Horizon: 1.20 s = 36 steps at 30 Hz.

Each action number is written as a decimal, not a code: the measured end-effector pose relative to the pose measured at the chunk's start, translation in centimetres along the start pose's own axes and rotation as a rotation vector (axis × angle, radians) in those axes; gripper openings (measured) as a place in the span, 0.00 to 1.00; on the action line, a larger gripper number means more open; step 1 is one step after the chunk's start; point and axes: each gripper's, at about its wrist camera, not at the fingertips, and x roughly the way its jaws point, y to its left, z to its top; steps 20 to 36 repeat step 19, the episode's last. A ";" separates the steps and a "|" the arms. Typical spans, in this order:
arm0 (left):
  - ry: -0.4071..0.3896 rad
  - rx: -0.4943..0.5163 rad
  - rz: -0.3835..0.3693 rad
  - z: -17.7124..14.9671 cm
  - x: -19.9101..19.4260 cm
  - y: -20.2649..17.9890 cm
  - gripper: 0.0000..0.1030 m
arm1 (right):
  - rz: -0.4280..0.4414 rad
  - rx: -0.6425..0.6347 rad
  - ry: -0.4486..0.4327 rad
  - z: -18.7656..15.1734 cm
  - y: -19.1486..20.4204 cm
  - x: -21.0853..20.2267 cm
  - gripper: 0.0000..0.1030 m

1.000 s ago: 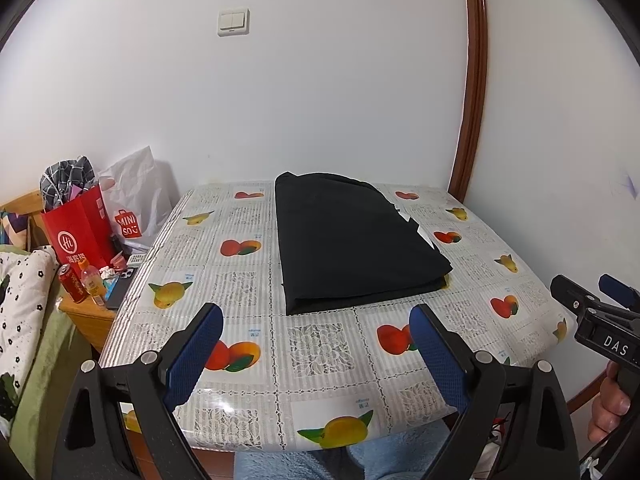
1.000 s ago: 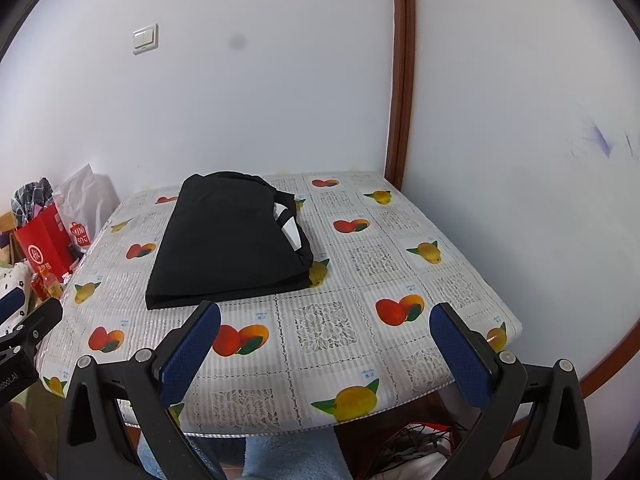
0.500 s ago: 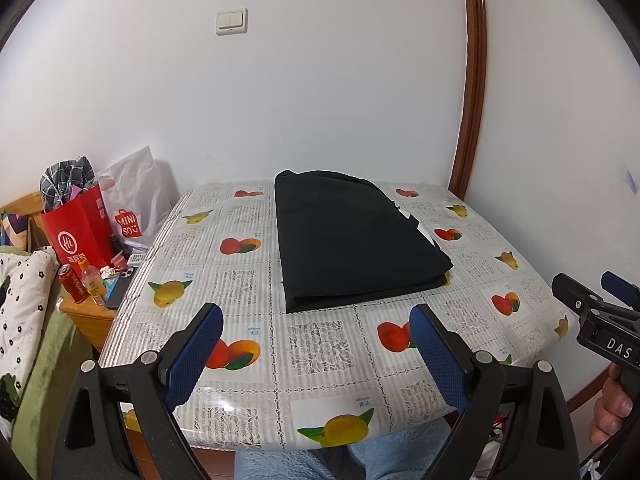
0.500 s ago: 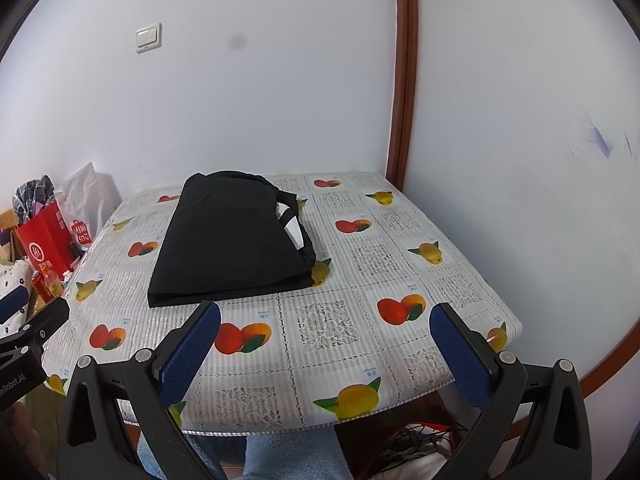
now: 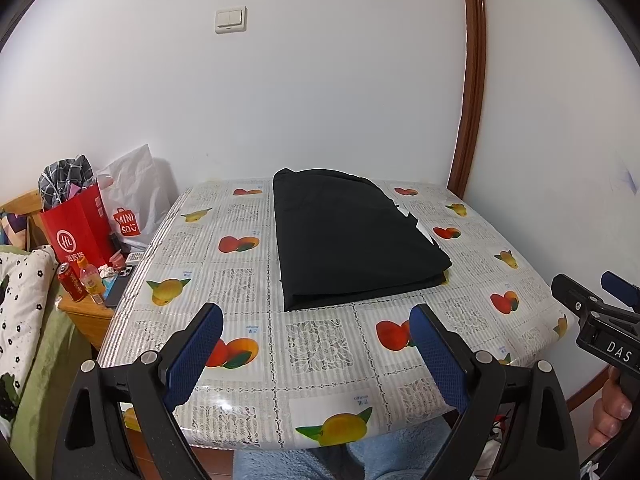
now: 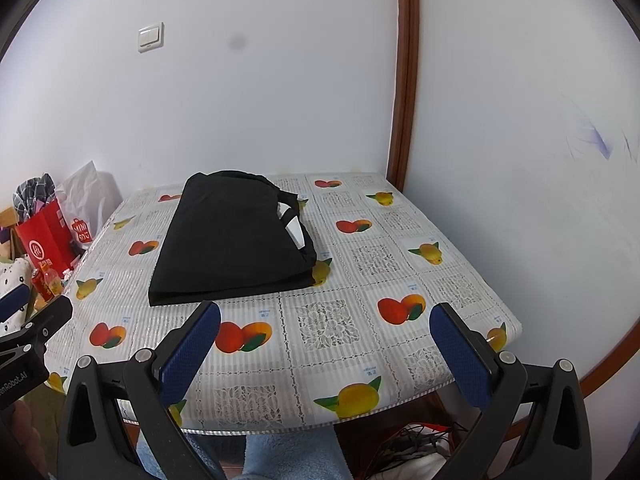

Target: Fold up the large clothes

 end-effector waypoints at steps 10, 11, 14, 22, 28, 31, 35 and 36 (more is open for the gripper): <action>-0.001 -0.002 -0.007 -0.1 0.1 -0.1 0.91 | 0.000 -0.003 -0.003 0.0 -0.2 -0.1 1.00; 0.000 -0.002 -0.008 -0.1 0.1 -0.1 0.91 | 0.000 -0.004 -0.003 0.0 -0.3 0.0 1.00; 0.000 -0.001 -0.009 -0.2 0.1 -0.2 0.91 | 0.002 -0.004 -0.004 0.0 -0.2 -0.1 1.00; 0.003 -0.003 -0.017 -0.1 0.3 0.0 0.91 | 0.006 -0.009 -0.004 0.0 -0.2 0.0 1.00; 0.003 -0.003 -0.017 -0.1 0.3 0.0 0.91 | 0.006 -0.009 -0.004 0.0 -0.2 0.0 1.00; 0.003 -0.003 -0.017 -0.1 0.3 0.0 0.91 | 0.006 -0.009 -0.004 0.0 -0.2 0.0 1.00; 0.003 -0.003 -0.017 -0.1 0.3 0.0 0.91 | 0.006 -0.009 -0.004 0.0 -0.2 0.0 1.00; 0.003 -0.003 -0.017 -0.1 0.3 0.0 0.91 | 0.006 -0.009 -0.004 0.0 -0.2 0.0 1.00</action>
